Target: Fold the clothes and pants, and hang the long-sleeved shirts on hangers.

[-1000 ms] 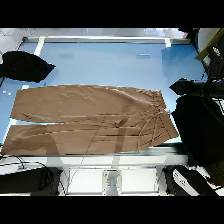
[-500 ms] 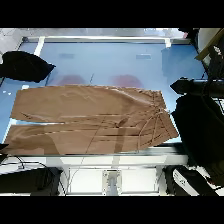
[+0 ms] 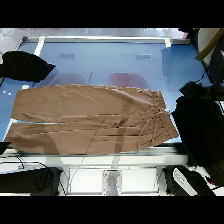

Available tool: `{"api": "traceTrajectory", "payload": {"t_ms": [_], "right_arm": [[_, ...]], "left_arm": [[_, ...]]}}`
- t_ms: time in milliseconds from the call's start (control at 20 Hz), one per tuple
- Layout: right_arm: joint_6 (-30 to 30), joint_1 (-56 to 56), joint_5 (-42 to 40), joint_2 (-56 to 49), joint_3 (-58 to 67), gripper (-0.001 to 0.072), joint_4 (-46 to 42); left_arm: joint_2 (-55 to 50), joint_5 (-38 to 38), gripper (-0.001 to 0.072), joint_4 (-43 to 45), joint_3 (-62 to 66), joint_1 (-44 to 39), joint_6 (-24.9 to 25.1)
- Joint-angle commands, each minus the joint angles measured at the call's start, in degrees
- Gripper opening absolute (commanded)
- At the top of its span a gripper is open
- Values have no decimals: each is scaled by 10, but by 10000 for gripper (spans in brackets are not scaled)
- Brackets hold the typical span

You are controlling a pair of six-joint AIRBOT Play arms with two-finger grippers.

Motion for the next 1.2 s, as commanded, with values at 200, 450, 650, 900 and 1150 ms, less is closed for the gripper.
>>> {"api": "traceTrajectory", "payload": {"t_ms": [200,450,650,900,1150], "right_arm": [[-33,-210,55,0,-237,478,83],[-51,-211,-44,0,-394,487,117],[-57,-211,-67,0,-454,489,122],[-61,-263,-4,1,-394,489,94],[-60,-311,-6,1,-416,489,89]], "left_arm": [[22,-2,17,-50,3,-3,0],[26,-2,17,-50,3,-3,0],[26,-2,18,-50,3,-3,0],[26,-6,18,-47,3,-3,0],[26,-6,17,-46,3,-3,0]]}}
